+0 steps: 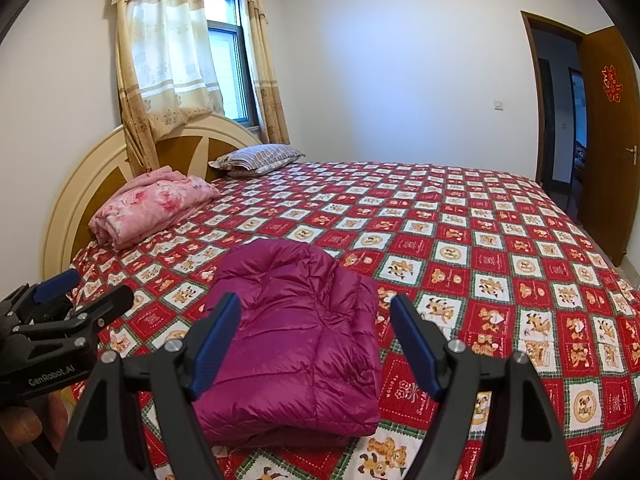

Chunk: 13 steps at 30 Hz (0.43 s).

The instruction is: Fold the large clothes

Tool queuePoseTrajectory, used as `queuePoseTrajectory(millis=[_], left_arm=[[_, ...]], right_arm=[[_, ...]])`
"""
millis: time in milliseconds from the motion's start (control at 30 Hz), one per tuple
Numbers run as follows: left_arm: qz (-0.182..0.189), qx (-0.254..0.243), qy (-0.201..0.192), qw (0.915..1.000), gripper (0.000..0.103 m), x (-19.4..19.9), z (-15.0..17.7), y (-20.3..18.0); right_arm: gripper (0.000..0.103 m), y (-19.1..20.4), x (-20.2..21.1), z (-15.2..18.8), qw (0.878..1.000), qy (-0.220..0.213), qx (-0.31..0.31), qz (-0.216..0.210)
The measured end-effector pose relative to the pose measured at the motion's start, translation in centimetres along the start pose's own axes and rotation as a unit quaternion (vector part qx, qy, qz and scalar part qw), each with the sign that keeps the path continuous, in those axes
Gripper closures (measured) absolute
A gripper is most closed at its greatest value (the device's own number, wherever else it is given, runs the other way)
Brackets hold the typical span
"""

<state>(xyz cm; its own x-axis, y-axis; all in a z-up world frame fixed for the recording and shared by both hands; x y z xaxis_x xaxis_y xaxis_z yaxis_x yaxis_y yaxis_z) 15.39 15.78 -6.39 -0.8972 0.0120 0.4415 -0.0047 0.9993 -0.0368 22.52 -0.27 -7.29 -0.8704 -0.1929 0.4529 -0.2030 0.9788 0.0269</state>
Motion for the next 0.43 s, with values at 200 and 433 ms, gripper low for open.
queuePoseTrajectory(millis=[200, 433], left_arm=[[-0.008, 0.005, 0.004, 0.9999, 0.005, -0.20, 0.07, 0.39], [-0.002, 0.007, -0.002, 1.0000, 0.005, -0.41, 0.09, 0.54]], right_arm=[[0.024, -0.02, 0.00, 0.04, 1.000, 0.001, 0.000, 0.000], [0.024, 0.08, -0.09, 0.22, 1.000, 0.003, 0.000, 0.000]])
Point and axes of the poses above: each gripper's, at about its wrist camera, not at the fingertips, and x roughly against the way its jaws point, y to its left, z to its underside, the point moved 6 cm from there along -x, roughly the way its jaws point, and after that the axes turned 8 degrees about z, right-handed, at the moved point
